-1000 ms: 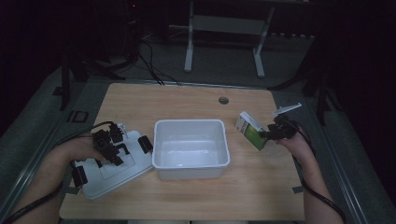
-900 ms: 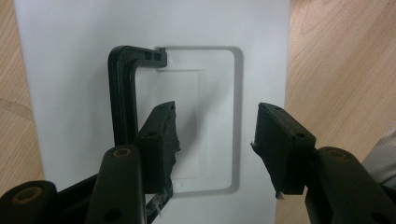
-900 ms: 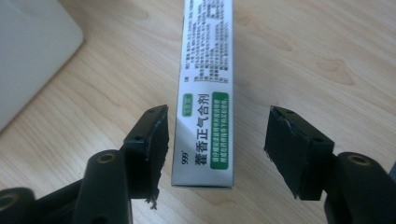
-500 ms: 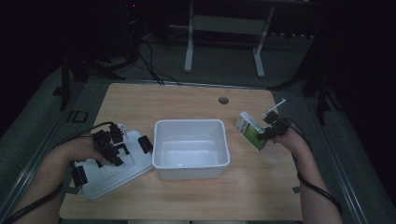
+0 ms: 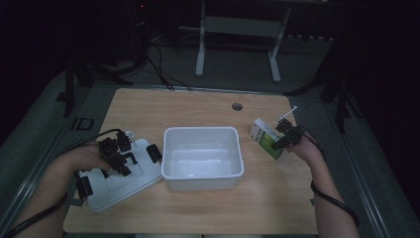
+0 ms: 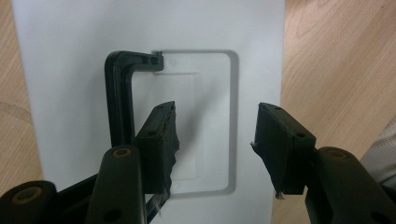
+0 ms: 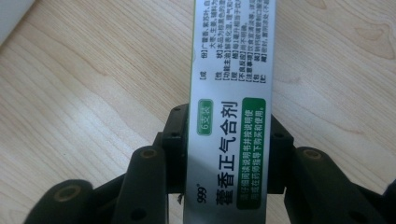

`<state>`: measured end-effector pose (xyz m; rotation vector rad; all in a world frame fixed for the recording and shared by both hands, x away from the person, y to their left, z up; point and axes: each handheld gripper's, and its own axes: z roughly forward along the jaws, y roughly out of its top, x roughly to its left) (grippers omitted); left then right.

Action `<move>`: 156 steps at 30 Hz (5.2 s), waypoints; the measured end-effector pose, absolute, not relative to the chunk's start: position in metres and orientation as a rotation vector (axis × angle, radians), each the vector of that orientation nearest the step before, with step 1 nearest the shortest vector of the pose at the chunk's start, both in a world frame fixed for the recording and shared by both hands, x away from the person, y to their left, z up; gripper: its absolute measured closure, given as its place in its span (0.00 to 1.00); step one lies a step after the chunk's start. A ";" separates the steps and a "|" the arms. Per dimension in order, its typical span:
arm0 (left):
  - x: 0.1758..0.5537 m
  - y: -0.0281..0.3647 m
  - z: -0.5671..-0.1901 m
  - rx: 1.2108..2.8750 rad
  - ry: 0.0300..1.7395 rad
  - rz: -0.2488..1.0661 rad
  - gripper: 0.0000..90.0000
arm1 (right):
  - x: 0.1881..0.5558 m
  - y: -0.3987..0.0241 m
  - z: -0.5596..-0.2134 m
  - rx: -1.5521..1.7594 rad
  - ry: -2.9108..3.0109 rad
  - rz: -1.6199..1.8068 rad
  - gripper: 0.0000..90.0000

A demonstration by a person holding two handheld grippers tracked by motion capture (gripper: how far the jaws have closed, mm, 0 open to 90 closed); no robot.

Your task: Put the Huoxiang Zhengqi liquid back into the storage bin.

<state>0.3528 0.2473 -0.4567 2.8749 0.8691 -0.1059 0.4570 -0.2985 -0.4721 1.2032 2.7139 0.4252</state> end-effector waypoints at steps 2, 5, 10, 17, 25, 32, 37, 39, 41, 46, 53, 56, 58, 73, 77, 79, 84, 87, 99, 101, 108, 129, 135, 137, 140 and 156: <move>0.353 0.247 -0.458 2.874 0.868 -0.110 0.54 | 0.456 -0.299 -0.471 1.198 2.710 0.432 0.70; 0.352 0.247 -0.458 2.872 0.873 -0.112 0.54 | 0.454 -0.300 -0.468 1.200 2.715 0.438 0.71; 0.352 0.249 -0.457 2.880 0.880 -0.106 0.54 | 0.449 -0.301 -0.459 1.181 2.710 0.454 0.71; 0.350 0.249 -0.456 2.887 0.877 -0.104 0.54 | 0.438 -0.304 -0.445 1.134 2.723 0.510 0.71; 0.350 0.251 -0.453 2.881 0.885 -0.101 0.54 | 0.424 -0.303 -0.430 1.058 2.744 0.534 0.71; 0.348 0.254 -0.452 2.890 0.897 -0.098 0.54 | 0.413 -0.298 -0.407 0.981 2.745 0.576 0.71; 0.347 0.255 -0.450 2.885 0.897 -0.101 0.54 | 0.404 -0.295 -0.391 0.930 2.739 0.614 0.71; 0.346 0.254 -0.450 2.887 0.900 -0.100 0.54 | 0.402 -0.293 -0.386 0.907 2.738 0.630 0.71; 0.346 0.254 -0.450 2.889 0.896 -0.099 0.54 | 0.399 -0.291 -0.379 0.884 2.737 0.637 0.71; 0.346 0.254 -0.451 2.888 0.903 -0.099 0.54 | 0.394 -0.281 -0.364 0.813 2.749 0.663 0.71; 0.346 0.253 -0.452 2.896 0.907 -0.114 0.54 | 0.385 -0.262 -0.342 0.695 2.755 0.714 0.71; 0.346 0.252 -0.450 2.891 0.906 -0.115 0.54 | 0.380 -0.252 -0.335 0.638 2.766 0.727 0.71; 0.346 0.252 -0.450 2.893 0.903 -0.109 0.54 | 0.378 -0.244 -0.332 0.604 2.771 0.728 0.71; 0.345 0.253 -0.451 2.904 0.912 -0.114 0.54 | 0.365 -0.186 -0.328 0.296 2.899 0.789 0.71; 0.344 0.255 -0.452 2.903 0.921 -0.115 0.54 | 0.362 -0.175 -0.330 0.223 2.918 0.795 0.71; 0.344 0.255 -0.452 2.901 0.925 -0.114 0.54 | 0.360 -0.169 -0.331 0.183 2.929 0.792 0.71; 0.344 0.255 -0.453 2.898 0.925 -0.114 0.54 | 0.356 -0.157 -0.335 0.088 2.971 0.769 0.71; 0.345 0.254 -0.453 2.907 0.925 -0.113 0.54 | 0.356 -0.151 -0.339 0.043 2.991 0.760 0.71; 0.343 0.258 -0.452 2.911 0.934 -0.109 0.54 | 0.365 -0.136 -0.370 0.008 3.057 0.674 0.71; 0.343 0.257 -0.452 2.915 0.934 -0.105 0.54 | 0.367 -0.134 -0.375 0.008 3.064 0.668 0.71; 0.341 0.258 -0.455 2.921 0.938 -0.118 0.54 | 0.373 -0.128 -0.390 0.017 3.092 0.627 0.71; 0.342 0.256 -0.458 2.933 0.919 -0.111 0.54 | 0.385 -0.113 -0.435 0.077 3.155 0.535 0.71; 0.342 0.256 -0.457 2.929 0.920 -0.112 0.54 | 0.380 -0.103 -0.441 0.028 3.174 0.488 0.70; 0.342 0.256 -0.458 2.932 0.919 -0.112 0.54 | 0.379 -0.100 -0.445 0.008 3.181 0.468 0.70; 0.341 0.257 -0.458 2.933 0.917 -0.112 0.54 | 0.379 -0.097 -0.450 -0.004 3.189 0.441 0.70; 0.340 0.257 -0.456 2.930 0.923 -0.106 0.51 | 0.377 -0.101 -0.435 0.033 3.167 0.462 0.56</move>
